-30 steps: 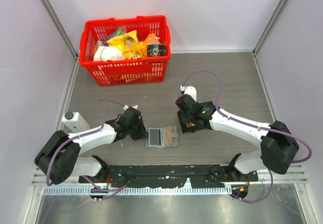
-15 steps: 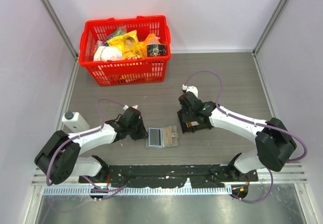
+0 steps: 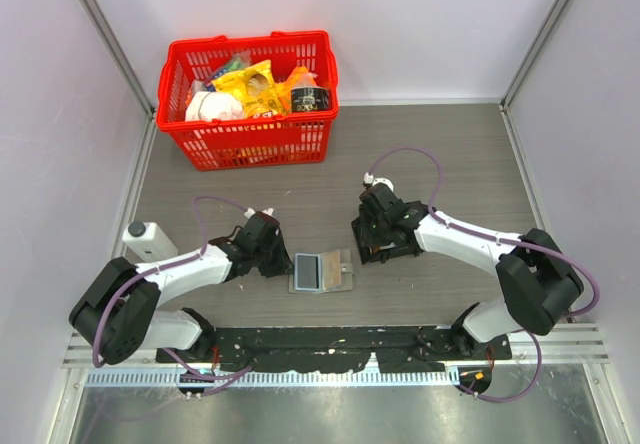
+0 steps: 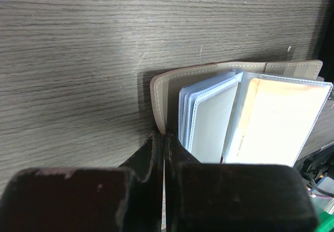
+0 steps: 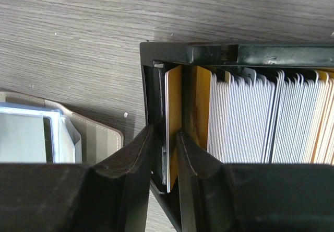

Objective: Put the credit cards into the card holder
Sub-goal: Pick up the credit card from the storage box.

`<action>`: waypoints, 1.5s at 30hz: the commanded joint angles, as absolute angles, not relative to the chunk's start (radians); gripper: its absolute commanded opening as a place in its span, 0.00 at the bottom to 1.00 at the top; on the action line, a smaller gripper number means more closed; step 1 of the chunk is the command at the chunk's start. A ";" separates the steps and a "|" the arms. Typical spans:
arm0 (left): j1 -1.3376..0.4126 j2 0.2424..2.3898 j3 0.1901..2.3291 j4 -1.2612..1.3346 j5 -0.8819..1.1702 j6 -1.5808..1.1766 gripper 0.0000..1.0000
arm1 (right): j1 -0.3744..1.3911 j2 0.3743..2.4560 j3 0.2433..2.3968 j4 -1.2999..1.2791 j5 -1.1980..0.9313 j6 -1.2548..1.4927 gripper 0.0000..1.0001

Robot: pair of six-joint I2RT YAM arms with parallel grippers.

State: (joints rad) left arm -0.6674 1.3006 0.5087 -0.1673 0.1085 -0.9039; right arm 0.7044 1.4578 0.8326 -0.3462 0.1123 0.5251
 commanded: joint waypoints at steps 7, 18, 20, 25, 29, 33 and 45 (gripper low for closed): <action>-0.670 1.335 0.511 -0.209 0.092 -0.870 0.00 | 0.699 1.463 0.824 -0.278 0.075 0.557 0.40; -0.670 1.330 0.509 -0.213 0.089 -0.870 0.00 | 0.699 1.433 0.859 -0.304 0.064 0.549 0.32; -0.670 1.333 0.511 -0.212 0.092 -0.868 0.00 | 0.699 1.425 0.862 -0.310 0.058 0.548 0.30; -0.669 1.341 0.514 -0.207 0.095 -0.867 0.00 | 0.699 1.414 0.858 -0.310 0.052 0.552 0.28; -0.669 1.339 0.509 -0.204 0.097 -0.868 0.00 | 0.699 1.425 0.867 -0.324 0.051 0.549 0.29; -0.669 1.335 0.508 -0.206 0.095 -0.867 0.00 | 0.699 1.404 0.859 -0.311 0.058 0.551 0.28; -0.670 1.344 0.514 -0.206 0.101 -0.862 0.00 | 0.701 1.433 0.865 -0.327 0.069 0.548 0.36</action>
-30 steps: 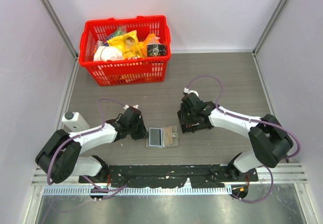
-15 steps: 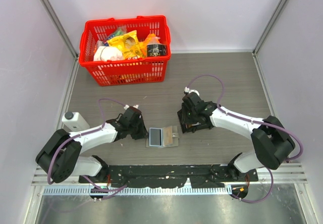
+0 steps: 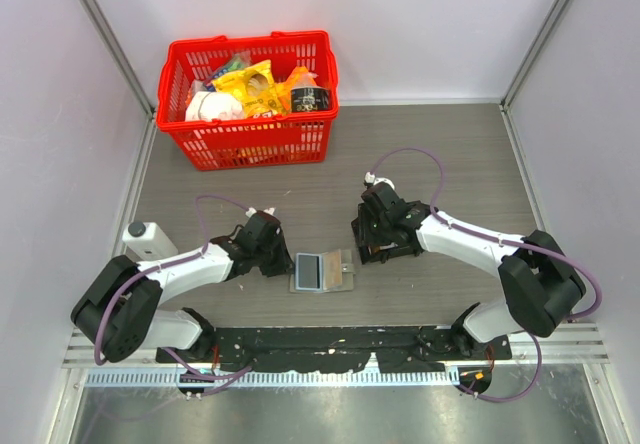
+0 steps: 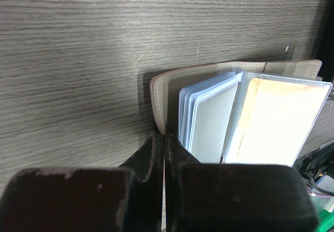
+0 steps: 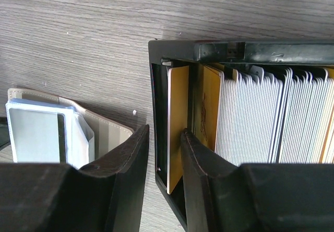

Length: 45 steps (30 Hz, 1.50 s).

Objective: Put the credit cards into the card holder
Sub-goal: Pick up the credit card from the storage box.

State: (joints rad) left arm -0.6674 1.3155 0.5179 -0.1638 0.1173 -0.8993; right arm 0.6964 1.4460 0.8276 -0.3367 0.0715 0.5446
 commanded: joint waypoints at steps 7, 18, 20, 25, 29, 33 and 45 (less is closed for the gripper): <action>-0.669 1.339 0.512 -0.207 0.097 -0.865 0.00 | 0.699 1.405 0.879 -0.331 0.083 0.551 0.34; -0.670 1.345 0.514 -0.209 0.100 -0.862 0.00 | 0.700 1.394 0.876 -0.336 0.069 0.557 0.27; -0.669 1.347 0.515 -0.209 0.100 -0.861 0.00 | 0.699 1.390 0.879 -0.341 0.074 0.557 0.26; -0.669 1.358 0.517 -0.206 0.106 -0.861 0.00 | 0.698 1.370 0.896 -0.353 0.075 0.551 0.25; -0.669 1.362 0.522 -0.203 0.106 -0.861 0.00 | 0.699 1.376 0.905 -0.360 0.078 0.546 0.19; -0.669 1.361 0.525 -0.206 0.107 -0.861 0.00 | 0.699 1.384 0.907 -0.368 0.100 0.537 0.10; -0.670 1.324 0.537 -0.236 0.106 -0.853 0.00 | 0.699 1.379 0.965 -0.448 0.216 0.454 0.04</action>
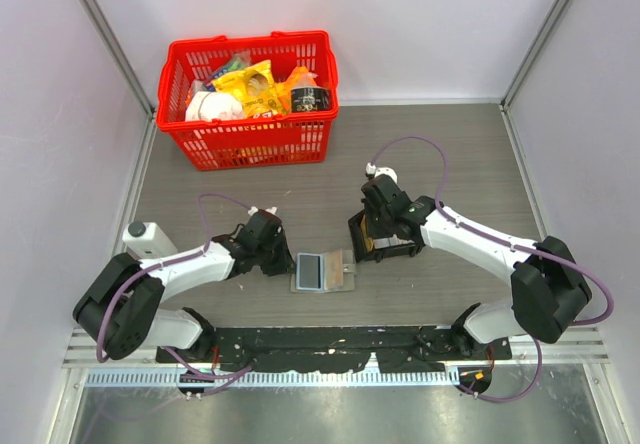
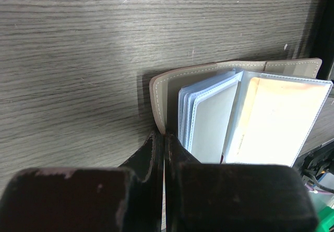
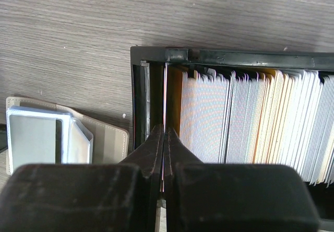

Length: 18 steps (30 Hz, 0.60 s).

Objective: Put the credit cards into the card holder
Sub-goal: Pick up the credit card from the storage box.

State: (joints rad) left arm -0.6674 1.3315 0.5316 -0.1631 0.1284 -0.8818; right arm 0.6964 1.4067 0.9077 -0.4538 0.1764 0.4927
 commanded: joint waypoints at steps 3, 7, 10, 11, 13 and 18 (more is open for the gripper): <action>-0.670 1.315 0.532 -0.238 0.103 -0.854 0.00 | 0.698 1.394 0.960 -0.443 0.166 0.462 0.05; -0.669 1.315 0.529 -0.241 0.100 -0.854 0.00 | 0.701 1.393 0.930 -0.405 0.118 0.488 0.07; -0.669 1.316 0.531 -0.239 0.101 -0.854 0.00 | 0.699 1.396 0.920 -0.391 0.103 0.497 0.08; -0.669 1.318 0.532 -0.239 0.101 -0.854 0.00 | 0.698 1.394 0.919 -0.388 0.101 0.495 0.08; -0.670 1.319 0.534 -0.238 0.104 -0.853 0.00 | 0.699 1.391 0.917 -0.385 0.098 0.495 0.09; -0.669 1.324 0.535 -0.236 0.104 -0.853 0.00 | 0.699 1.393 0.923 -0.399 0.095 0.486 0.13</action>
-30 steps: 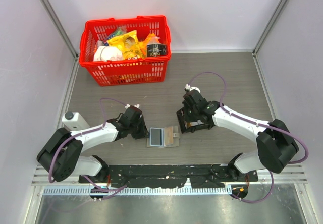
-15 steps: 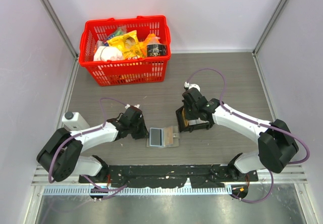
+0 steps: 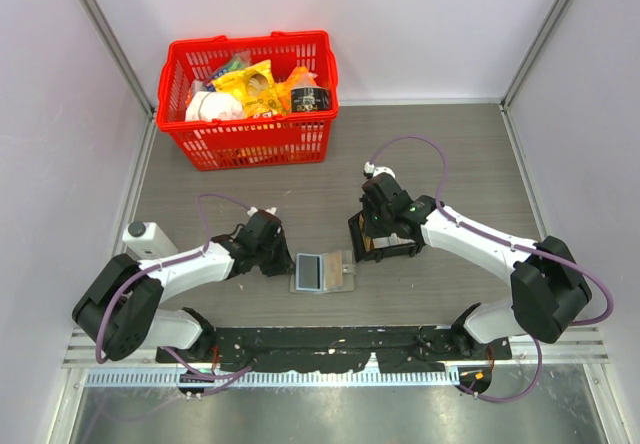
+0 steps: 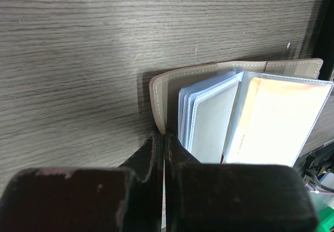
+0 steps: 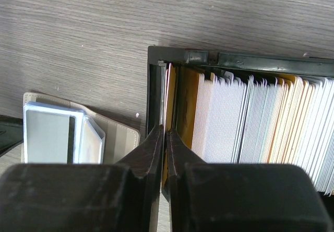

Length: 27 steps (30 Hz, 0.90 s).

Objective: Put the credit cards into the card holder
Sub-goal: Pick up the credit card from the storage box.

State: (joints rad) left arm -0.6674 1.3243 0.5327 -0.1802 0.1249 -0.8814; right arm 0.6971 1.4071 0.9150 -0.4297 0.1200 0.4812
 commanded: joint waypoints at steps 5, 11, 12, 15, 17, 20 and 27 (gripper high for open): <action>-0.669 1.319 0.532 -0.236 0.103 -0.853 0.00 | 0.699 1.397 0.922 -0.402 0.095 0.495 0.12; -0.669 1.318 0.532 -0.242 0.101 -0.853 0.00 | 0.699 1.390 0.920 -0.399 0.120 0.500 0.02; -0.669 1.316 0.531 -0.241 0.103 -0.853 0.00 | 0.699 1.388 0.928 -0.414 0.147 0.500 0.01; -0.670 1.313 0.532 -0.244 0.103 -0.851 0.00 | 0.699 1.361 0.960 -0.472 0.213 0.486 0.01; -0.670 1.310 0.532 -0.244 0.104 -0.850 0.00 | 0.701 1.323 0.965 -0.480 0.250 0.479 0.01; -0.669 1.304 0.532 -0.242 0.115 -0.851 0.00 | 0.699 1.279 0.968 -0.485 0.279 0.482 0.01; -0.669 1.276 0.528 -0.241 0.121 -0.861 0.00 | 0.700 1.235 0.939 -0.434 0.204 0.531 0.01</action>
